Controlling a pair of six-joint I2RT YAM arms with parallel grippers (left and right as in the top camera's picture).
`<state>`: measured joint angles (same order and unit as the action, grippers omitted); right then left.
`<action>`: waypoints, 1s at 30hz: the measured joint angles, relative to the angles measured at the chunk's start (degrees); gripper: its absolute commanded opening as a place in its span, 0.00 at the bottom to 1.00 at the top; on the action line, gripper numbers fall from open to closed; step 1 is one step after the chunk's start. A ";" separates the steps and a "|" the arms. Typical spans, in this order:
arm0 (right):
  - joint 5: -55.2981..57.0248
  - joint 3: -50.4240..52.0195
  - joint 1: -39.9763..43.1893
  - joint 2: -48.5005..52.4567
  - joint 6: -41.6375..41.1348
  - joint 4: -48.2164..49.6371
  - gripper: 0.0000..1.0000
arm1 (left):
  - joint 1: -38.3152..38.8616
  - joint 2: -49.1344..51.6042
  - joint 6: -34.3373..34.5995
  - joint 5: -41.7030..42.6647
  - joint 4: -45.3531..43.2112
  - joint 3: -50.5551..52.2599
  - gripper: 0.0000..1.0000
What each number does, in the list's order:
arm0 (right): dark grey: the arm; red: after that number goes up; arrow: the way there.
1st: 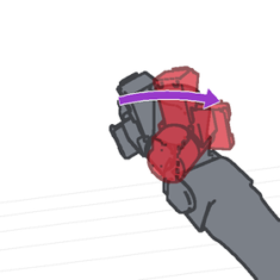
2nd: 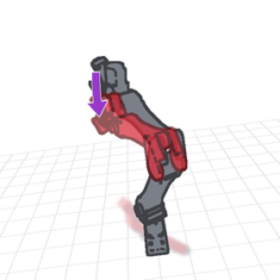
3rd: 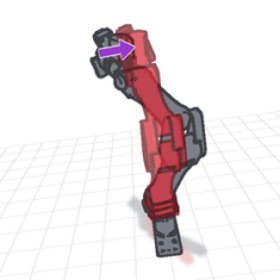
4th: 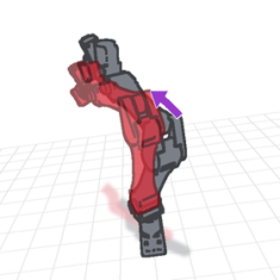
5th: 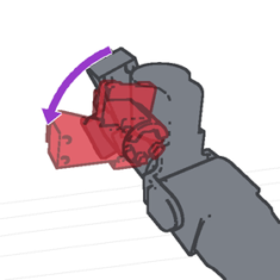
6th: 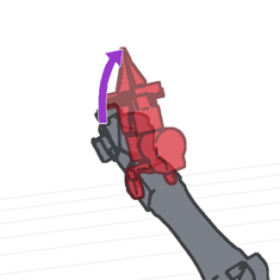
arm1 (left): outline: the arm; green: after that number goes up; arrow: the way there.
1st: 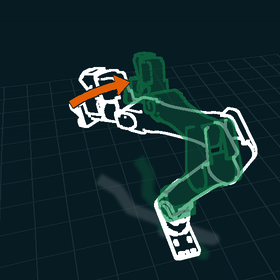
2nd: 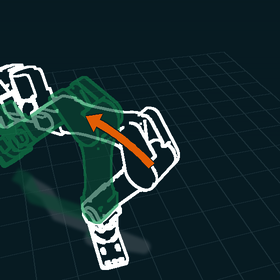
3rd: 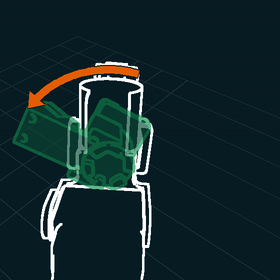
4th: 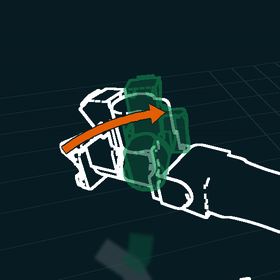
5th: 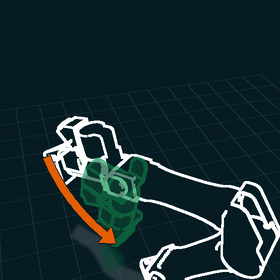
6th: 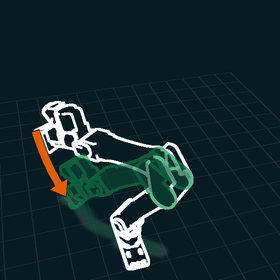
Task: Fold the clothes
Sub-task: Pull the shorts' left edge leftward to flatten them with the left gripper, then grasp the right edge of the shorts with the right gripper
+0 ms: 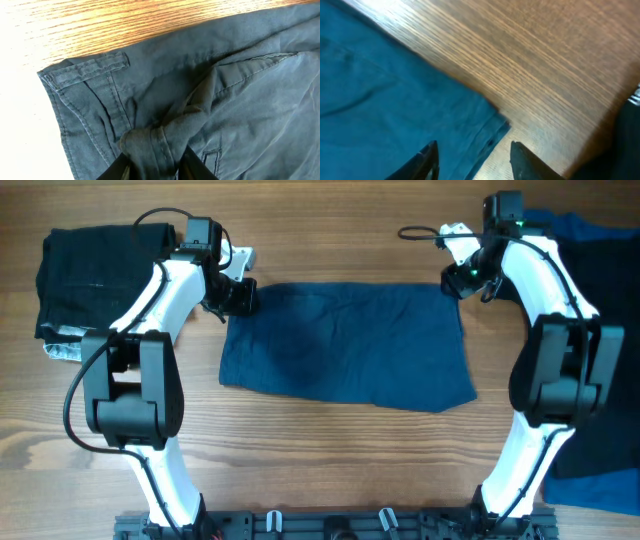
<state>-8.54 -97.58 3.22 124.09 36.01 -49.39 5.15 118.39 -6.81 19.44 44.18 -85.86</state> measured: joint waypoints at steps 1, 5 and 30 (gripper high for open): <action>-0.02 0.00 0.37 1.97 0.79 2.40 0.55 | 0.00 0.00 0.00 0.00 0.00 0.00 0.27; -1.97 0.22 0.59 3.54 1.77 6.45 0.55 | 0.00 0.00 0.00 0.00 0.00 0.00 0.29; -5.84 0.13 0.63 5.99 2.23 6.34 0.04 | 0.00 0.00 0.00 0.00 0.04 0.00 0.32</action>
<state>-14.37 -97.45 3.86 130.08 38.24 -43.05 5.15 118.39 -6.81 19.44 44.23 -85.86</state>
